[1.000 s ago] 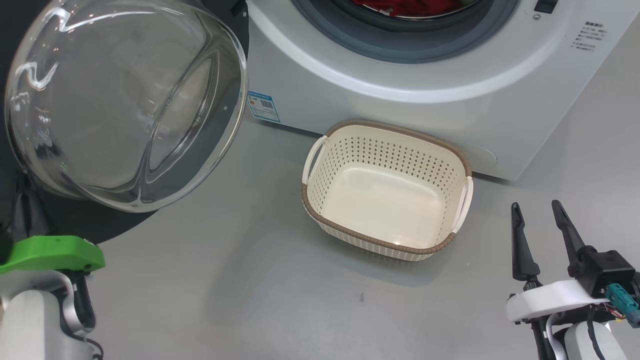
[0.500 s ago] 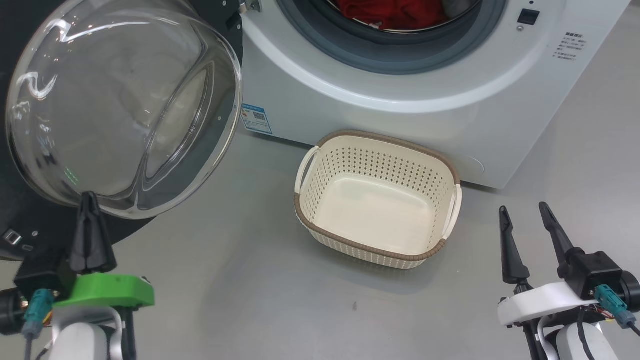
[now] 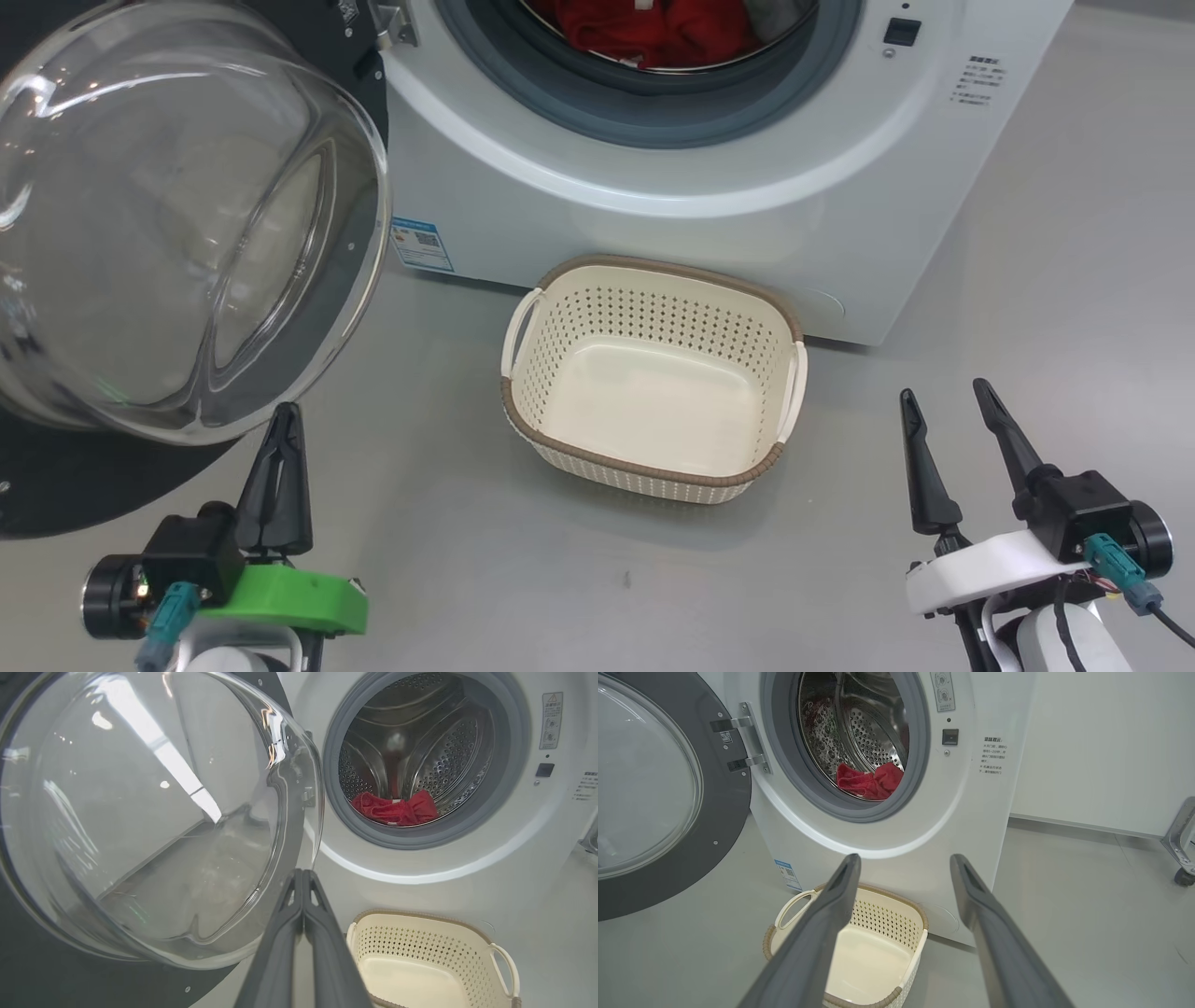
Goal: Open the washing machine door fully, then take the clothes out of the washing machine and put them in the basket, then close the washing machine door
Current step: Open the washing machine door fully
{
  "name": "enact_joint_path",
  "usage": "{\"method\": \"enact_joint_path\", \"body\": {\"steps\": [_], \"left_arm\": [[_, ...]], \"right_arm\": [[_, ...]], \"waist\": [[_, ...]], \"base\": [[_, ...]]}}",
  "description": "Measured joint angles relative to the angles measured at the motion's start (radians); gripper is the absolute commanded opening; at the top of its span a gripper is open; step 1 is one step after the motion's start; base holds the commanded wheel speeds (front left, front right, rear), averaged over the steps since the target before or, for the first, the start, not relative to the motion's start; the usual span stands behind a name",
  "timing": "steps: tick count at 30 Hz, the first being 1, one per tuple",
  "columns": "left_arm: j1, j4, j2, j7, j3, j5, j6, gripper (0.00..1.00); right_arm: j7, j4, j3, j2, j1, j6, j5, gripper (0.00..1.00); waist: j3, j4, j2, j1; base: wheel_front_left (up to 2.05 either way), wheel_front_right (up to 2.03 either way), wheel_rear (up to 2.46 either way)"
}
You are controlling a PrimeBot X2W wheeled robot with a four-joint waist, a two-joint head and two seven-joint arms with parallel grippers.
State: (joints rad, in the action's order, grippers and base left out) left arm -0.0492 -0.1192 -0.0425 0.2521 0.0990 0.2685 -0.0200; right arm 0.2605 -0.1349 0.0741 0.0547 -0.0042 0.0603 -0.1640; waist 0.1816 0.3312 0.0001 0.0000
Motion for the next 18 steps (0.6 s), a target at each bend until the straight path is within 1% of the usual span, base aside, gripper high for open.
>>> {"method": "enact_joint_path", "body": {"steps": [2, 3, 4, 5, 6, 7, 8, 15, 18], "left_arm": [[0.000, 0.001, 0.000, 0.000, 0.008, -0.006, 0.001, 0.00], [0.001, 0.000, 0.000, 0.000, 0.010, -0.006, 0.003, 0.10], [0.004, -0.001, 0.000, 0.000, 0.013, -0.006, 0.004, 0.23], [0.009, 0.000, 0.000, 0.000, 0.018, -0.006, 0.005, 0.32], [0.012, -0.002, 0.000, 0.000, 0.025, -0.006, 0.005, 0.49], [0.014, -0.002, 0.000, 0.000, 0.029, -0.006, 0.007, 0.83], [0.014, -0.003, 0.000, 0.000, 0.032, -0.006, 0.007, 1.00], [0.014, -0.003, 0.000, 0.000, 0.030, -0.016, 0.006, 1.00], [0.014, -0.003, 0.000, 0.000, 0.022, -0.016, -0.002, 1.00]], "right_arm": [[0.000, 0.013, 0.004, -0.001, 0.000, 0.000, 0.000, 1.00], [0.000, 0.016, 0.007, -0.001, -0.001, 0.000, 0.000, 1.00], [0.000, 0.017, 0.010, -0.001, -0.001, 0.000, 0.000, 1.00], [0.000, 0.019, 0.012, -0.002, -0.001, 0.000, 0.000, 1.00], [0.000, 0.019, 0.014, -0.002, -0.001, 0.000, 0.000, 1.00], [0.000, 0.020, 0.017, -0.003, -0.001, 0.000, 0.000, 1.00], [0.000, 0.021, 0.021, -0.003, -0.001, 0.000, 0.000, 1.00], [0.000, 0.023, 0.033, -0.006, -0.001, 0.000, 0.000, 1.00], [0.000, 0.023, 0.043, -0.006, -0.001, 0.004, 0.000, 1.00]], "waist": [[-0.001, -0.016, 0.0000, 0.0000], [-0.002, -0.025, 0.0000, 0.0000], [-0.002, -0.034, 0.0000, 0.0000], [-0.003, -0.043, 0.0000, 0.0000], [-0.003, -0.053, 0.0000, 0.0000], [-0.004, -0.062, 0.0000, 0.0000], [-0.004, -0.072, 0.0000, 0.0000], [-0.008, -0.146, 0.0000, 0.0000], [-0.010, -0.178, 0.0000, 0.0000]], "base": [[0.00, 0.00, 0.00], [0.00, 0.00, 0.00], [0.00, 0.00, 0.00], [0.00, 0.00, 0.00], [0.00, 0.00, 0.00], [0.00, 0.00, 0.00], [0.00, 0.00, 0.00], [0.00, 0.00, 0.00], [0.00, 0.00, 0.00]]}}
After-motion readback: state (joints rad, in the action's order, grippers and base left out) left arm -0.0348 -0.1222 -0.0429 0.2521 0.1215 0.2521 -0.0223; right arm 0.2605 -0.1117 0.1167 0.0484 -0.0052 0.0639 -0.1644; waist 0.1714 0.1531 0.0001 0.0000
